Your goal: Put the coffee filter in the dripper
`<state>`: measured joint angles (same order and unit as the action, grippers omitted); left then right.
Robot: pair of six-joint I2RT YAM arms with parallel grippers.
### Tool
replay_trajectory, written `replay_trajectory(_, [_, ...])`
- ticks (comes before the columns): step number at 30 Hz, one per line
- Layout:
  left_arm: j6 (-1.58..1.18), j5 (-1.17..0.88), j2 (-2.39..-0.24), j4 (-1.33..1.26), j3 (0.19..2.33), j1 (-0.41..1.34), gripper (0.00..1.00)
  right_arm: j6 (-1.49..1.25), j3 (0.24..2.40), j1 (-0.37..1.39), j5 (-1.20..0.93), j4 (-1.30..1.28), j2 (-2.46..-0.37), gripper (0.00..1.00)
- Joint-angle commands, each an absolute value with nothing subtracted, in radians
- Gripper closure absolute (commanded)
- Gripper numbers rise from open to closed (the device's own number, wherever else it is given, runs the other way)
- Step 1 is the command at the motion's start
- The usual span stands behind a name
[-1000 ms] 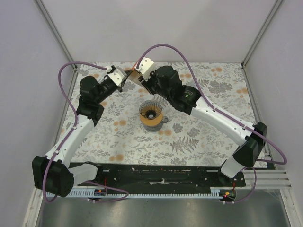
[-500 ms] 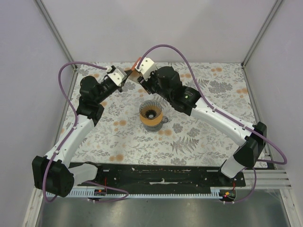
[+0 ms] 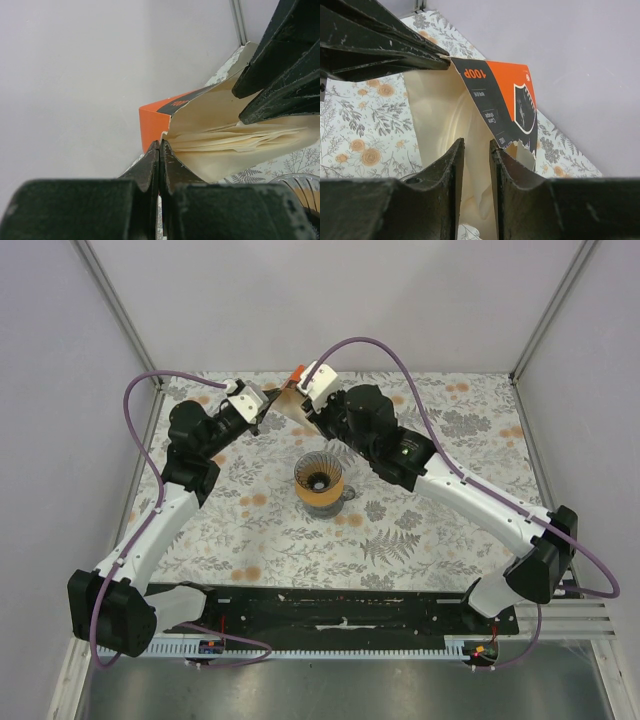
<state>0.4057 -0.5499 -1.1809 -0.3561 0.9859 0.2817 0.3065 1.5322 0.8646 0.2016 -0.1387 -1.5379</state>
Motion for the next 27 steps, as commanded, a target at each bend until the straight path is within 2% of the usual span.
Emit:
replay_trajectory(1, [0.383,-0.581,-1.150,-0.405,0.986,0.285,0.98,0.314,1.568,0.854,0.226,-0.155,-1.551,0.67])
replay_trajectory(7, [0.384,-0.584,-1.152,-0.406,0.986,0.284,0.98,0.328,1.586,0.854,0.078,-0.213,-1.545,0.65])
replay_trajectory(11, [0.382,-0.586,-1.154,-0.407,0.988,0.284,0.98,0.341,1.582,0.856,0.071,-0.225,-1.542,0.62])
replay_trajectory(14, [0.382,-0.589,-1.154,-0.407,0.989,0.284,0.98,0.345,1.594,0.857,0.109,-0.238,-1.561,0.61])
replay_trajectory(19, [0.379,-0.588,-1.154,-0.408,0.991,0.284,0.98,0.351,1.654,0.857,0.267,-0.274,-1.626,0.48])
replay_trajectory(27, [0.370,-0.591,-1.155,-0.416,0.991,0.282,0.98,0.360,1.689,0.856,0.334,-0.298,-1.698,0.49])
